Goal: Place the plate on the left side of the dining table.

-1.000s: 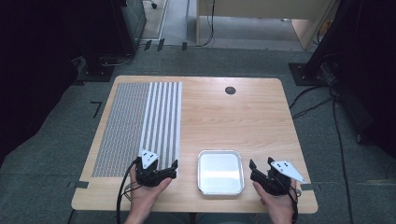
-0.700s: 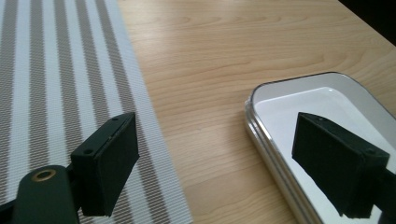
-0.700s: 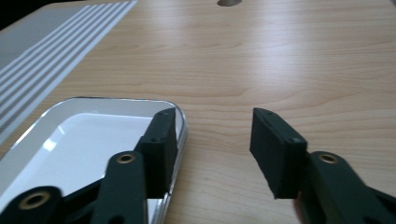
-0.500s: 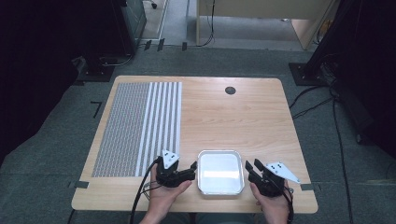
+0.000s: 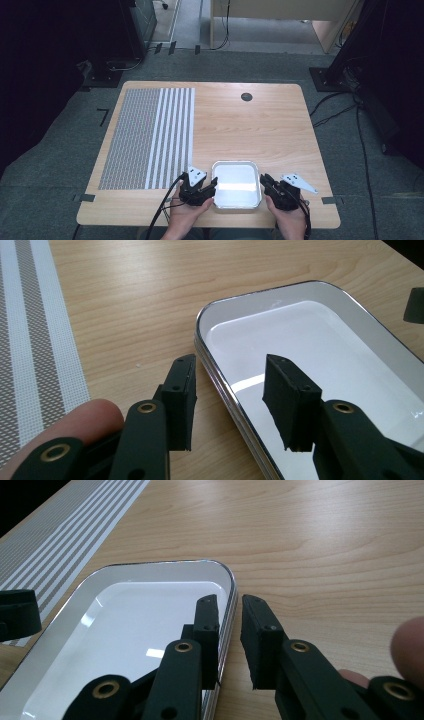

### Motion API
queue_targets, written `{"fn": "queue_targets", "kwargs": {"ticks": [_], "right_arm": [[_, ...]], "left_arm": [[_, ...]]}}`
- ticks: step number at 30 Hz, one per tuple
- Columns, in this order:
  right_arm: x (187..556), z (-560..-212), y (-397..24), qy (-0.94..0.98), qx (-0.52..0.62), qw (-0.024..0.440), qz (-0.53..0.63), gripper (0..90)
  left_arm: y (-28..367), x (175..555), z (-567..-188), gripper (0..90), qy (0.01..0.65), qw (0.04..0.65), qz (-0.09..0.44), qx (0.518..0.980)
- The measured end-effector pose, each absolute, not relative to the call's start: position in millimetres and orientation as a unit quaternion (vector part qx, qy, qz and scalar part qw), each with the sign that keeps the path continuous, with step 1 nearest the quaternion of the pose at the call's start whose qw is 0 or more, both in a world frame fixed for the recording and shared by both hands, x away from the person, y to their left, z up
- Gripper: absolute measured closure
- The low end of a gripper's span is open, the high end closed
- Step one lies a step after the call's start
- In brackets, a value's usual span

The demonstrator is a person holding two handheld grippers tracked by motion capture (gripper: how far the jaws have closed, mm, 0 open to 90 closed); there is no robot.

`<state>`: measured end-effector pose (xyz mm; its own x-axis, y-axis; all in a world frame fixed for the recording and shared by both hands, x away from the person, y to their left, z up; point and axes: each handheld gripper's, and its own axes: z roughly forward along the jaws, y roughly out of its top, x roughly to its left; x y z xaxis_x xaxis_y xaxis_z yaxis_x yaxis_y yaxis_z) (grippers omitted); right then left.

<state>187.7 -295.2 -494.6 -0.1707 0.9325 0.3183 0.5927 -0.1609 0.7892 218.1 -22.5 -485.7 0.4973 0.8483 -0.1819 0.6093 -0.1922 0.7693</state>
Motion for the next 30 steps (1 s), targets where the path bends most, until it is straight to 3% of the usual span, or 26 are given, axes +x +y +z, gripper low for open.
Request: {"fn": "queue_targets", "kwargs": {"ticks": [14,30], "right_arm": [[190,-504,-290,0.631,0.626,0.157,0.431,85.1],[190,-503,-291,0.592,0.664,0.134,0.438,89.3]], "left_arm": [[-31,214,-498,76.9,0.473,0.401,0.144,0.771],[-30,214,-498,77.0,0.462,0.403,0.151,0.776]]}}
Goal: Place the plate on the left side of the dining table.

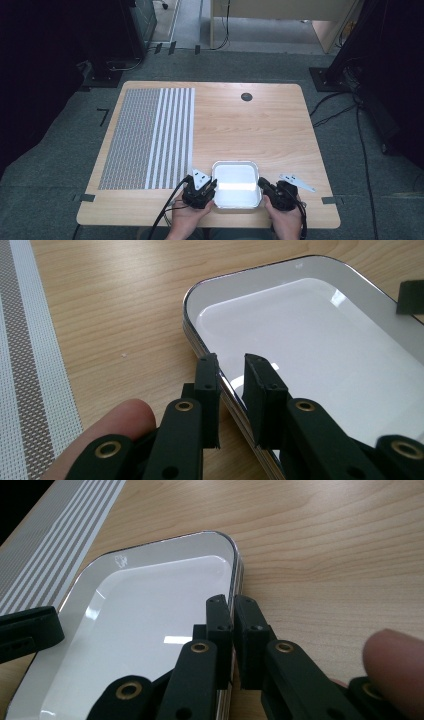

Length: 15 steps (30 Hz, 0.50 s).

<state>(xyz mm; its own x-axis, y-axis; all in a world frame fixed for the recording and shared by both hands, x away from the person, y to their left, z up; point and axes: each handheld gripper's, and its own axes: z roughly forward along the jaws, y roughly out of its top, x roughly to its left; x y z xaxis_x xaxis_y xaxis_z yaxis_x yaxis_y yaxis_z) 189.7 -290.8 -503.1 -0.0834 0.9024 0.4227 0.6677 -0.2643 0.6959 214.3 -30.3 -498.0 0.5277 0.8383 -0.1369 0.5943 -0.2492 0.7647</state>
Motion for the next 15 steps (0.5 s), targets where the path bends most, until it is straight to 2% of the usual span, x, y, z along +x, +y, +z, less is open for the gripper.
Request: {"fn": "queue_targets", "kwargs": {"ticks": [11,15], "right_arm": [[184,-494,-296,0.570,0.667,0.134,0.460,89.5],[181,-491,-301,0.564,0.670,0.147,0.460,89.5]], "left_arm": [[-29,215,-496,73.3,0.460,0.411,0.149,0.772],[-27,215,-494,71.9,0.462,0.416,0.150,0.769]]}}
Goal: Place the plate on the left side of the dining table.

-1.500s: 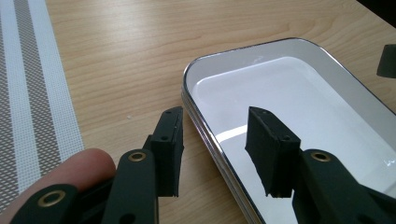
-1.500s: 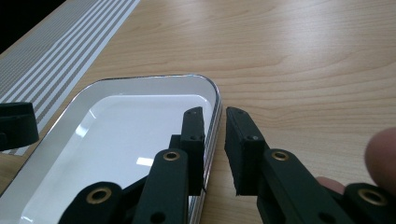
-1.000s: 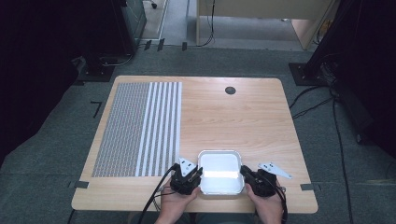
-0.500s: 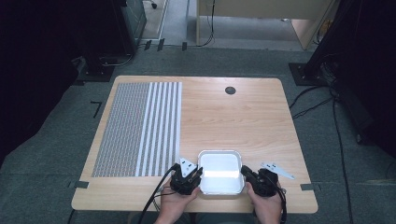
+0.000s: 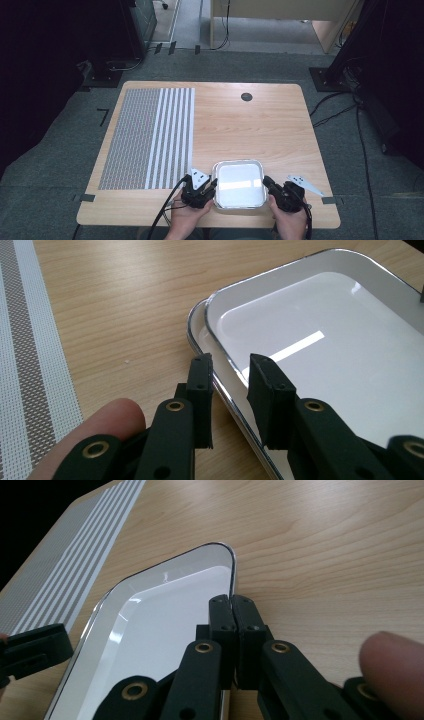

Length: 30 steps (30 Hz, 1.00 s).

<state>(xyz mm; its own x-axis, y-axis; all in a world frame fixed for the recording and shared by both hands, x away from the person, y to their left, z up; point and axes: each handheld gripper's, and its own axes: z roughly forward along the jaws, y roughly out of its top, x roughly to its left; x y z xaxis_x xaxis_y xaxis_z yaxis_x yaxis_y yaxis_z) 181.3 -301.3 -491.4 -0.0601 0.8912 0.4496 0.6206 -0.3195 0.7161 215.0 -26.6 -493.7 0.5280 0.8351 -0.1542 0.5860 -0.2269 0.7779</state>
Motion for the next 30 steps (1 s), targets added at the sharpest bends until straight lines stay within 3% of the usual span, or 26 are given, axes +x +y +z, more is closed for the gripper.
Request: {"fn": "queue_targets", "kwargs": {"ticks": [15,30], "right_arm": [[181,-492,-301,0.578,0.657,0.180,0.449,78.8],[185,-499,-295,0.556,0.696,0.167,0.422,89.2]], "left_arm": [[-41,214,-494,69.9,0.451,0.417,0.126,0.779],[-48,214,-499,67.8,0.454,0.413,0.108,0.782]]}}
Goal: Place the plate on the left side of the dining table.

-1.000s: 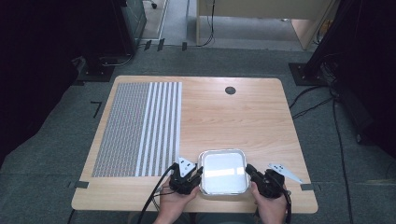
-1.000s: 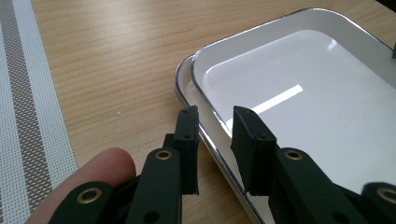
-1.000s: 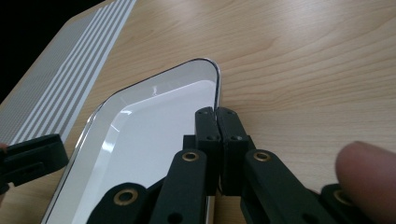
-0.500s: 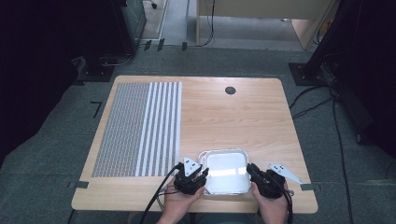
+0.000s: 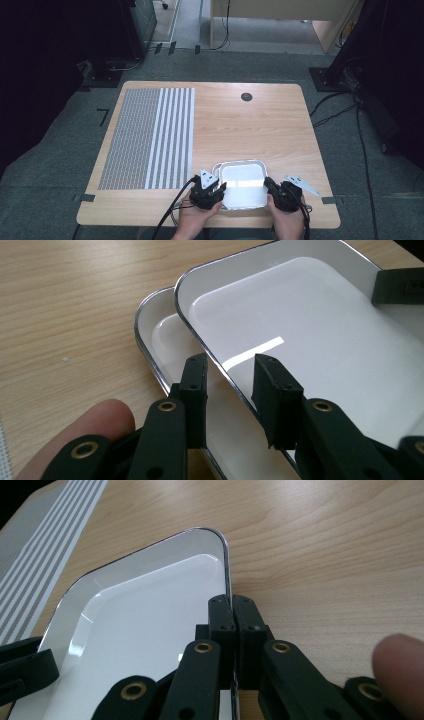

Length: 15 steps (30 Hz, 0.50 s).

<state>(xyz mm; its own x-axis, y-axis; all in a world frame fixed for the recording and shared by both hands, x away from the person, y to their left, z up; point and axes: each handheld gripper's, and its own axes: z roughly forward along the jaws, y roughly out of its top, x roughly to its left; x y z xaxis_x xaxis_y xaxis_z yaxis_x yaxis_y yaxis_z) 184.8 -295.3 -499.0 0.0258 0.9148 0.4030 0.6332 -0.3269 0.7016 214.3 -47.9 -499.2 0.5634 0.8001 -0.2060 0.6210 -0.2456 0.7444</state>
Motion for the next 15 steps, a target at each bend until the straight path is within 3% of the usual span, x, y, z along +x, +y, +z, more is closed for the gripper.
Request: {"fn": "queue_targets", "kwargs": {"ticks": [15], "right_arm": [[179,-489,-293,0.545,0.696,0.173,0.435,89.3]], "left_arm": [[-47,216,-486,72.0,0.458,0.423,0.115,0.773]]}}
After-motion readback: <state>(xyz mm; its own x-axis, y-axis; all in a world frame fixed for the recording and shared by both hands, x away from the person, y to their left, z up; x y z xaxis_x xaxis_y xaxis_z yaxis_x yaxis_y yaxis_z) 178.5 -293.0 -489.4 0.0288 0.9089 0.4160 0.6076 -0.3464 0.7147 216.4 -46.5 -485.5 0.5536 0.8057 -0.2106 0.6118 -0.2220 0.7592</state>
